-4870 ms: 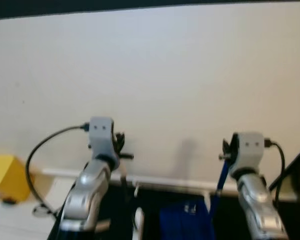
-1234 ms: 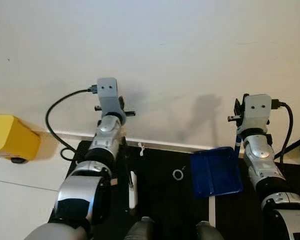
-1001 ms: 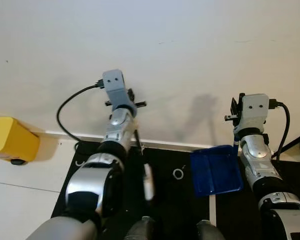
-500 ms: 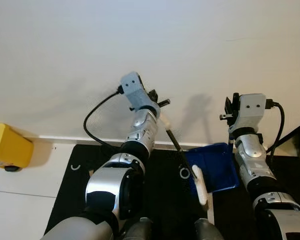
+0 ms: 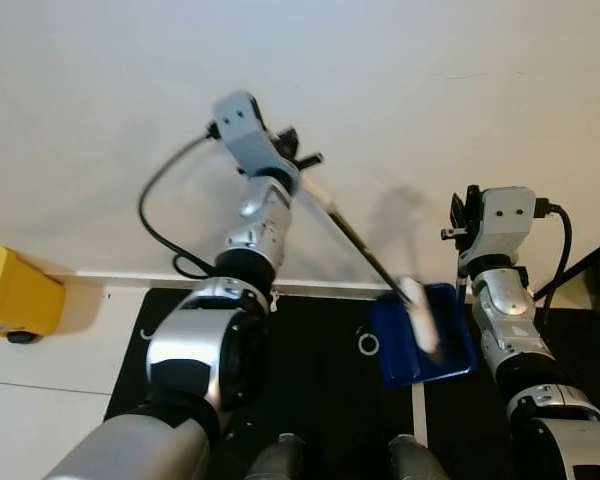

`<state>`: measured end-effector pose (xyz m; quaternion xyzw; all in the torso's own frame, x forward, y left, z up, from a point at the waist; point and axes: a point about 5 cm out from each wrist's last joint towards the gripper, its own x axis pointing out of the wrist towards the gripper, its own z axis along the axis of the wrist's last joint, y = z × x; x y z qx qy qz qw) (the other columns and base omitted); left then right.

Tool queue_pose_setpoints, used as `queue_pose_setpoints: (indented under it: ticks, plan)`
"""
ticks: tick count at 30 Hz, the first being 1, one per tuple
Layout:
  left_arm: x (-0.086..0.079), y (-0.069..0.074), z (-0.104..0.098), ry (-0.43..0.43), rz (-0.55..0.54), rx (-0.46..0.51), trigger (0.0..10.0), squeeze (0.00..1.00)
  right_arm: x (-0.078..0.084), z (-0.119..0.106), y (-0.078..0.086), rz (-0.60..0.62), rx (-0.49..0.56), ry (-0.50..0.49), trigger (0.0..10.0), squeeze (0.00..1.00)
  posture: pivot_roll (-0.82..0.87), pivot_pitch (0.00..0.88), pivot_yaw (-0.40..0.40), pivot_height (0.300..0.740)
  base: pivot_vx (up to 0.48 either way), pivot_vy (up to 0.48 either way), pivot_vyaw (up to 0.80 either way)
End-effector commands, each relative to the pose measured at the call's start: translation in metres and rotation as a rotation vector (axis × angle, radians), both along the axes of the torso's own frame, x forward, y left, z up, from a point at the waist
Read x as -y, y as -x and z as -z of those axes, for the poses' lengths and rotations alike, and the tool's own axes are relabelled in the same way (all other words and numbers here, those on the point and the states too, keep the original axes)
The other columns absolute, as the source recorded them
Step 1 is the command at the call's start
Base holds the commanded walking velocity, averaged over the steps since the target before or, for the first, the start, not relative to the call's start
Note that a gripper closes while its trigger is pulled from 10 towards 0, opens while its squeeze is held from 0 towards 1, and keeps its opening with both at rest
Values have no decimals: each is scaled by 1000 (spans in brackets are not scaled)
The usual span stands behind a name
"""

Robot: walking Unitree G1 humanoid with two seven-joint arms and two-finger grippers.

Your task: Sweep floor

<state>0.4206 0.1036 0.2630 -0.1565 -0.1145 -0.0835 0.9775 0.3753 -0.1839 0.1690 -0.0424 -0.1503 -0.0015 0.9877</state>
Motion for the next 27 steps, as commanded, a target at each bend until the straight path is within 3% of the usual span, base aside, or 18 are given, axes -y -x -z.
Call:
queue_pose_setpoints:
  ticks: [1, 5, 8, 16, 19, 22, 27]
  plan:
    - [-7, 2, 18, -97, -24, -27, 10000, 0, -17, 28, 4, -57, -115, -129, 10000, 0, 17, 380, 149, 740, 0, 0, 0]
    - [-6, 3, 27, -128, -36, -46, 10000, 0, -21, 25, 3, -71, -103, -179, 10000, 0, 17, 380, 149, 740, 0, 0, 0]
    - [-13, 6, 42, -250, -68, -53, 10000, 0, -32, 23, 3, -103, -87, -190, 10000, 0, 24, 376, 148, 740, 0, 0, 0]
    - [-23, 9, 54, -300, -89, -71, 10000, 0, -38, 15, 4, -147, -44, -121, 10000, 0, 22, 374, 138, 740, 0, 0, 0]
    - [-28, 11, 55, -350, -114, -43, 10000, 0, -33, 17, 8, -155, -44, 1, 10000, 0, 15, 373, 136, 740, 0, 0, 0]
    - [-31, 12, 53, -388, -132, -13, 10000, 0, -27, 23, 10, -138, -58, 16, 10000, 0, 15, 370, 137, 740, 0, 0, 0]
    - [-40, 14, 46, -380, -141, 30, 10000, 0, -16, 23, 14, -97, -42, -8, 10000, 0, 21, 367, 143, 740, 0, 0, 0]
